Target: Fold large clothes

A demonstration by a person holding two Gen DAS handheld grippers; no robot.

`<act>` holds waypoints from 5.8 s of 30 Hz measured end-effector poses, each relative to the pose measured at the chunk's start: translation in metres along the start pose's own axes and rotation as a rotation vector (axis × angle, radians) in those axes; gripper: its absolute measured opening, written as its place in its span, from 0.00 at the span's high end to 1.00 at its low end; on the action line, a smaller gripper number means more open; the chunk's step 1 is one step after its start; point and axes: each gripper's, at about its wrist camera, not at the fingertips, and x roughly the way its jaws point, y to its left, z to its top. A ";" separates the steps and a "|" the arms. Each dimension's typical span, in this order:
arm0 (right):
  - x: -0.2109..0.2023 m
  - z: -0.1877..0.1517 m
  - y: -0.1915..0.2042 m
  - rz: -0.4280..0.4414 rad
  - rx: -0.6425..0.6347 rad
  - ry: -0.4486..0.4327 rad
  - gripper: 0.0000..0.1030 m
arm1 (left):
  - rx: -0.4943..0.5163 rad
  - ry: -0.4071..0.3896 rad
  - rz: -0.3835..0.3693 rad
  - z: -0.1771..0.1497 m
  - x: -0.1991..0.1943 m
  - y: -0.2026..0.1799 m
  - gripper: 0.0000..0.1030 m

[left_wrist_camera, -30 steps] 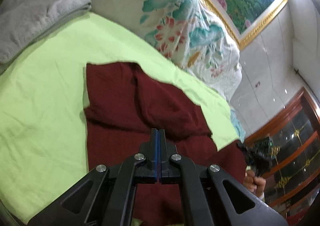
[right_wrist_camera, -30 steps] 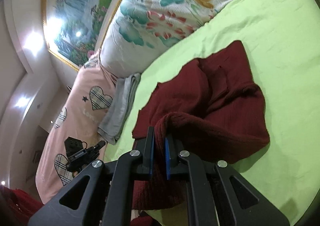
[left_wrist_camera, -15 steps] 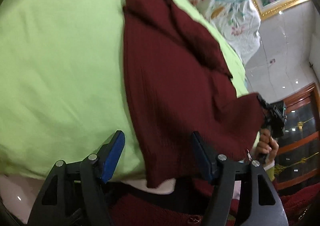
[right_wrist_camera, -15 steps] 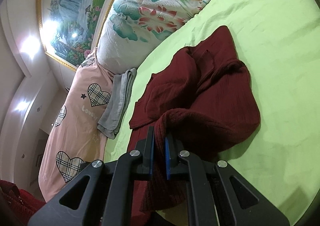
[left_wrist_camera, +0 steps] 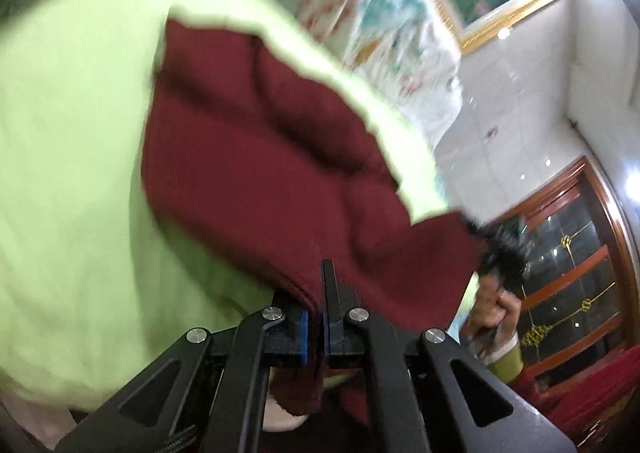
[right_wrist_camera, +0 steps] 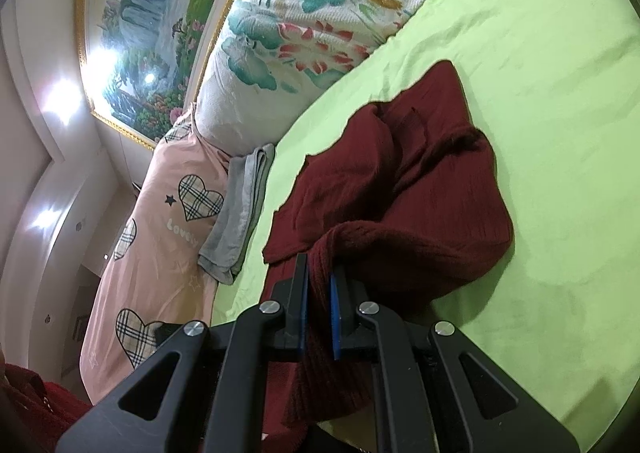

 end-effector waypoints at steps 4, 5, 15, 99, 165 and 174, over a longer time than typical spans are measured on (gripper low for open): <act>0.003 0.013 0.008 0.018 -0.009 -0.029 0.91 | 0.037 -0.133 -0.013 0.044 -0.017 -0.020 0.98; 0.004 0.017 0.011 0.021 -0.013 -0.035 0.91 | 0.048 -0.159 -0.016 0.052 -0.020 -0.023 0.98; 0.043 0.096 0.008 -0.065 -0.018 -0.086 0.91 | 0.057 -0.239 0.049 0.160 0.024 -0.012 0.98; 0.233 0.026 0.038 -0.378 -0.310 0.237 0.66 | -0.047 0.051 0.402 0.092 0.085 0.084 0.81; 0.160 0.108 -0.067 0.006 0.349 0.013 0.53 | 0.145 0.099 0.089 0.131 0.268 -0.057 0.90; 0.212 0.138 -0.033 -0.101 0.165 0.150 0.34 | 0.171 0.083 0.067 0.123 0.249 -0.069 0.90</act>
